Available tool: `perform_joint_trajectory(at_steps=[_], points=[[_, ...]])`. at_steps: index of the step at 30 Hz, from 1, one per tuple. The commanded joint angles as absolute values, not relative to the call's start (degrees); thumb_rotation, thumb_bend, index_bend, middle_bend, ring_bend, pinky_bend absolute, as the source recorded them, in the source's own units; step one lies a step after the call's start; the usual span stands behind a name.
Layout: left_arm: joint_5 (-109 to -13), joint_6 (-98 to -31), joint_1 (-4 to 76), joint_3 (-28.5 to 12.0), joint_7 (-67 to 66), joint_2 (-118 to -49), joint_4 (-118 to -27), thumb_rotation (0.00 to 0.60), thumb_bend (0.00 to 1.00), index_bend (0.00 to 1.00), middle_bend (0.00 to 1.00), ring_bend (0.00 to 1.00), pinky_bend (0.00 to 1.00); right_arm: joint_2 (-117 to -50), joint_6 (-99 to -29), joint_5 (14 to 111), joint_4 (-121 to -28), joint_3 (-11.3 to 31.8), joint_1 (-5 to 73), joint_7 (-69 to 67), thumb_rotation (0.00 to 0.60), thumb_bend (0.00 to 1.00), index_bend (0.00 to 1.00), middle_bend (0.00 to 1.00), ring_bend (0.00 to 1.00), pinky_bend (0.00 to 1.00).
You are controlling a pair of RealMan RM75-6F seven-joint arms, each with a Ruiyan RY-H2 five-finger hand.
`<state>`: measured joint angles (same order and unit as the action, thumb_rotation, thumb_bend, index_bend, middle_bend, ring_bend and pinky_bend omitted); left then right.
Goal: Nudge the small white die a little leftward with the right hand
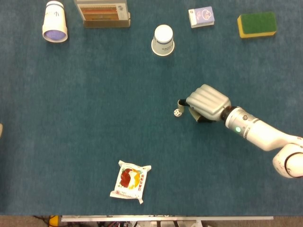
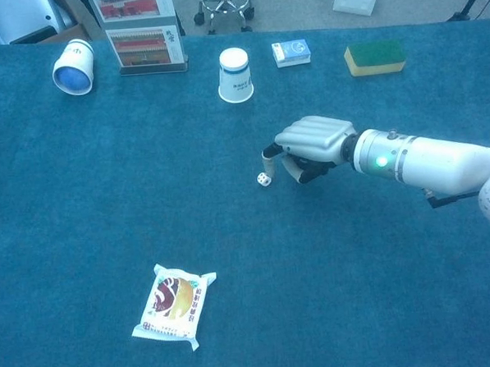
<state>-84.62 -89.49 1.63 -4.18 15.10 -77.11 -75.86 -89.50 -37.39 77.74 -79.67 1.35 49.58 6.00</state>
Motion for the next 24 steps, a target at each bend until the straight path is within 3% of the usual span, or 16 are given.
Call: perform_joint_trajectory(at_steps=[1, 13, 20, 22, 24], points=[[-84.67, -89.53, 1.63, -4.18, 15.08, -77.12, -75.85, 0.600, 0.25, 0.44, 0.35, 0.24, 0.43, -89.61, -37.65, 78.60, -79.77, 1.28, 49.68, 5.19, 0.600, 1.00, 0.40, 1.00, 1.00, 1.00], [-84.60, -89.52, 1.50, -4.16, 15.20, -77.03, -75.89, 0.600, 0.25, 0.44, 0.35, 0.24, 0.43, -89.18, -39.10, 80.80, -80.02, 1.30, 49.73, 3.52, 0.600, 1.00, 0.40, 1.00, 1.00, 1.00], [-84.84, -89.88, 1.63, -4.47, 15.06, -76.69, -76.26, 0.600, 0.25, 0.44, 0.35, 0.24, 0.43, -82.88, -47.20, 81.03, -85.07, 1.16, 45.45, 6.62, 0.600, 1.00, 0.39, 1.00, 0.99, 1.00], [-85.03, -90.15, 1.74, -4.63, 14.72, -76.48, -76.71, 0.600, 0.25, 0.44, 0.35, 0.24, 0.43, -80.66, -50.40, 81.29, -86.80, 1.09, 43.69, 7.54, 0.600, 1.00, 0.38, 0.96, 0.96, 1.00], [-85.27, -90.51, 1.94, -4.91, 14.06, -76.30, -77.34, 0.600, 0.25, 0.44, 0.35, 0.24, 0.43, -77.88, -54.17, 81.38, -89.13, 1.02, 41.46, 8.67, 0.600, 1.00, 0.36, 0.85, 0.90, 1.00]])
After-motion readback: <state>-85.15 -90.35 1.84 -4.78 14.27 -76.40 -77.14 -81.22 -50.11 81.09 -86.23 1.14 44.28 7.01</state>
